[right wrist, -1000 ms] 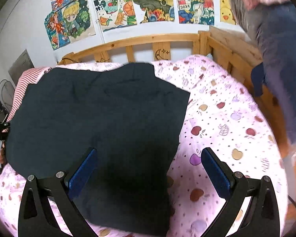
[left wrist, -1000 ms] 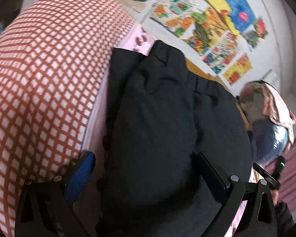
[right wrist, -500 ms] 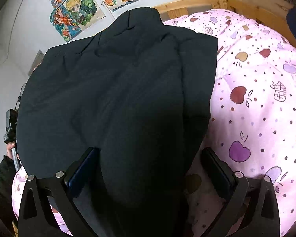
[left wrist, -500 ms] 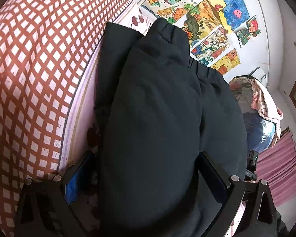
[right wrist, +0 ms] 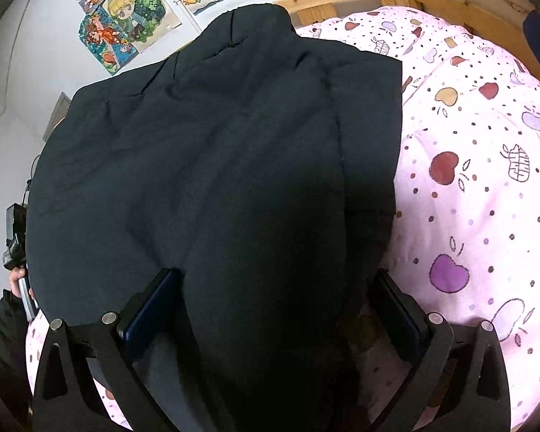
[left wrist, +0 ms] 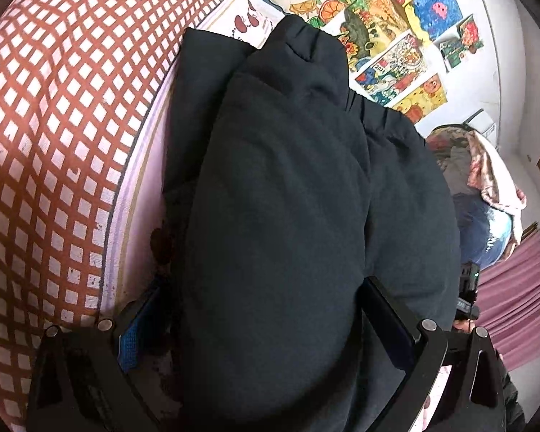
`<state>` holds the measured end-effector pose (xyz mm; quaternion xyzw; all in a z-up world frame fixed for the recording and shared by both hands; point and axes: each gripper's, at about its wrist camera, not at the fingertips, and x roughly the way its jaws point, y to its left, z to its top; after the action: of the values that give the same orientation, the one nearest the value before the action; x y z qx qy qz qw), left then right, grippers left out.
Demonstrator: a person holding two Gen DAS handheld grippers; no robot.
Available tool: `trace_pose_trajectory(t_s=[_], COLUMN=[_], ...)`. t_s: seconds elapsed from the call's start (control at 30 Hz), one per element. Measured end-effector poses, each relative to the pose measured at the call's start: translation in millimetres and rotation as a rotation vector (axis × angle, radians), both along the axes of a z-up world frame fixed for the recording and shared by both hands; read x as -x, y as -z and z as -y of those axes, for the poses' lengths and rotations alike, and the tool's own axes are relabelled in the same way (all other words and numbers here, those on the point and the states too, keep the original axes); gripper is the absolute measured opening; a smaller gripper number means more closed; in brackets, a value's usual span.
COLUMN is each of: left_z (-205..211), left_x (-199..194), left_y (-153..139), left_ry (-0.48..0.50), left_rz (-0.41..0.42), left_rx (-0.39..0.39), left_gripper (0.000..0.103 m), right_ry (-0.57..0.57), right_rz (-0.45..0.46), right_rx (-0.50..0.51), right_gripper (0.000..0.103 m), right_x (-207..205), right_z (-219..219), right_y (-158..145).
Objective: Fold large clothes
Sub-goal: 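Grasp the folded jacket edge with the left gripper and fold it over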
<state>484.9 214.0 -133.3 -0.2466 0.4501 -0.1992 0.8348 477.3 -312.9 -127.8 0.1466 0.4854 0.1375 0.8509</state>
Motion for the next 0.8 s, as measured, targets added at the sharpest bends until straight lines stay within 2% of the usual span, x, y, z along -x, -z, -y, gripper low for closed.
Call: trace_pose_trajectory(t_s=[0.17,0.3,0.37,0.4,0.47,0.57,0.63,0.73,0.8], left_z=[11,19,21,23,29,37,45,61,73], left_x=[-2,-2,-1,0,2,4,6,9,16], left_y=[-3,-8,-10,-12,-17,-26,-38,-60,-78], left_ry=[-0.008,-0.013,-0.025,-0.033,-0.048,-0.084,-0.110,-0.138,-0.149], left_rz=[-0.019,-0.030,-0.031,-0.034,-0.037,-0.047,-0.044,-0.038,-0.016], left_rx=[-0.037,-0.039,-0.037,-0.036,-0.056,-0.072,-0.095,-0.162,-0.208], left_gripper=[0.101,0.084,0.076,0.071,0.066,0.051,0.039,0.029,0.025], right_ry=[0.018,0.017,0.015,0.015,0.032,0.064,0.067,0.072,0.085], right_rz=[-0.010,-0.014,-0.014,-0.014,-0.017,-0.013,0.021,0.056,0.086], right_rx=[-0.005,-0.005,-0.028,-0.048,-0.068,-0.087,-0.047,0.019,0.039], right_gripper=[0.102,0.100,0.089,0.079,0.070,0.054,0.036,0.024,0.021], right_x=[-1,-3,-2,-2,0,3,9,18,27], right_z=[-3,-8,-10,-11,-14,-24,-33,-48,-57], right_y=[2,3,1,1,-1,-9,-22,-48,-66])
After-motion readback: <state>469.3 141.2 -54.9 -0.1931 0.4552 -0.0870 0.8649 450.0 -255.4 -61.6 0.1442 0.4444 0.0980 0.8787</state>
